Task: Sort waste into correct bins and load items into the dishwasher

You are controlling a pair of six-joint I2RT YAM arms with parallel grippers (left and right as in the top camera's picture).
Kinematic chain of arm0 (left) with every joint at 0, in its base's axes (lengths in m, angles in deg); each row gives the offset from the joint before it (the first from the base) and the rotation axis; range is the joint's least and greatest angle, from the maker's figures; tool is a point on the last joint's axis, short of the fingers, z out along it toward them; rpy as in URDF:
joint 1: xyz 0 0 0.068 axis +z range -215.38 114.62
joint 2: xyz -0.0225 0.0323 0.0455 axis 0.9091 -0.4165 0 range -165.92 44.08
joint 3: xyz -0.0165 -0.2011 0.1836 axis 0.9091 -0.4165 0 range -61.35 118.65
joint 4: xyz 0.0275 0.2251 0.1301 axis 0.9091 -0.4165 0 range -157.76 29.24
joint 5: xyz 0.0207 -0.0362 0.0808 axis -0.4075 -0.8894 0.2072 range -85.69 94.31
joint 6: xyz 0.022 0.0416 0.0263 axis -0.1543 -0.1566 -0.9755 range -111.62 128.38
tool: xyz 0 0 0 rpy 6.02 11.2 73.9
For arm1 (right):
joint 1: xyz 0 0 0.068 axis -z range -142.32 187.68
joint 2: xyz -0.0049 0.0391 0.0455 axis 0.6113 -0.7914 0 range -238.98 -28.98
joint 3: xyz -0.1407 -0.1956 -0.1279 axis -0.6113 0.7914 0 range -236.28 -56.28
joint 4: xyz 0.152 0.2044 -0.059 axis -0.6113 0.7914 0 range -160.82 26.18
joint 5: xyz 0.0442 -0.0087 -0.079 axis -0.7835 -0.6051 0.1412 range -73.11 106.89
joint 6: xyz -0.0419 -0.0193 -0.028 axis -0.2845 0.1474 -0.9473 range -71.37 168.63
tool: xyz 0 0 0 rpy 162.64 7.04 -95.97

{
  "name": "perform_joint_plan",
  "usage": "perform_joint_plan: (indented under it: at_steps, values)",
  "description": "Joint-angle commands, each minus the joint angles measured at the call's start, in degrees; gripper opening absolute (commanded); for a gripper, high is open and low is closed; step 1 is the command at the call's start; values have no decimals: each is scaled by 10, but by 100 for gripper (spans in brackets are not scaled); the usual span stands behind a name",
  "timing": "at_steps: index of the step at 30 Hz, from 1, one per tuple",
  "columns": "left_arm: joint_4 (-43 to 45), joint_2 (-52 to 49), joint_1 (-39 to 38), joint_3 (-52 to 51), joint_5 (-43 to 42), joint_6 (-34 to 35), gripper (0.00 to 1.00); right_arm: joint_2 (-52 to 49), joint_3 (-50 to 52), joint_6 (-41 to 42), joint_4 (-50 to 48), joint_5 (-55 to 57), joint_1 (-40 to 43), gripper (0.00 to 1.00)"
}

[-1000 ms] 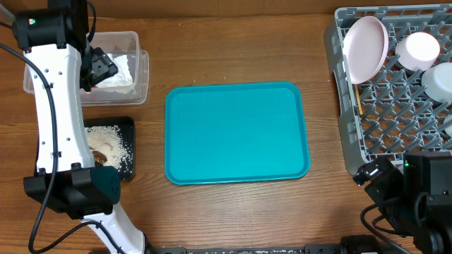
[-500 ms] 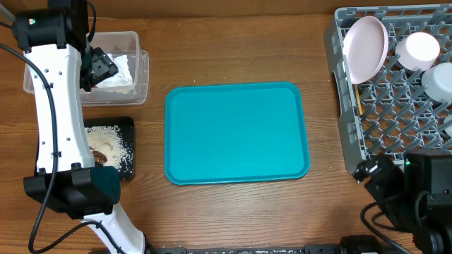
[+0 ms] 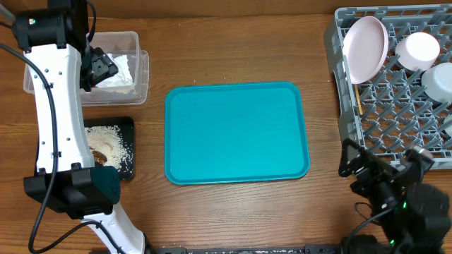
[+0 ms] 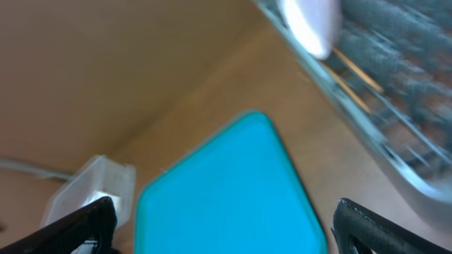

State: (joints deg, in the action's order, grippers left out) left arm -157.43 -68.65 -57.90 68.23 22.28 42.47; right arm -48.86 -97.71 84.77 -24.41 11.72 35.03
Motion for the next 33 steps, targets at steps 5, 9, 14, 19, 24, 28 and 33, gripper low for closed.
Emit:
perform_joint_plan:
  at_steps: [5, 9, 14, 19, 24, 28, 33]
  values:
    - [-1, 11, -4, 10, 0, -7, 100, 142, 178, -49, -195, -61, 0, 100]
    - [-1, 11, -4, 10, 0, -7, 100, 189, 273, -49, -311, -61, 0, 100]
    - [-1, 11, -4, 10, 0, -7, 100, 197, 346, -52, -407, -49, 0, 100]
    - [-1, 11, -4, 10, 0, -7, 100, 197, 382, -139, -487, -45, 0, 100]
    - [-1, 11, -4, 10, 0, -7, 100, 197, 402, -236, -509, -25, 0, 100]
    - [-1, 11, -4, 10, 0, -7, 100, 197, 410, -236, -487, 42, 0, 100]
    - [-1, 11, -4, 10, 0, -7, 100, 197, 410, -277, -456, 70, 0, 100]
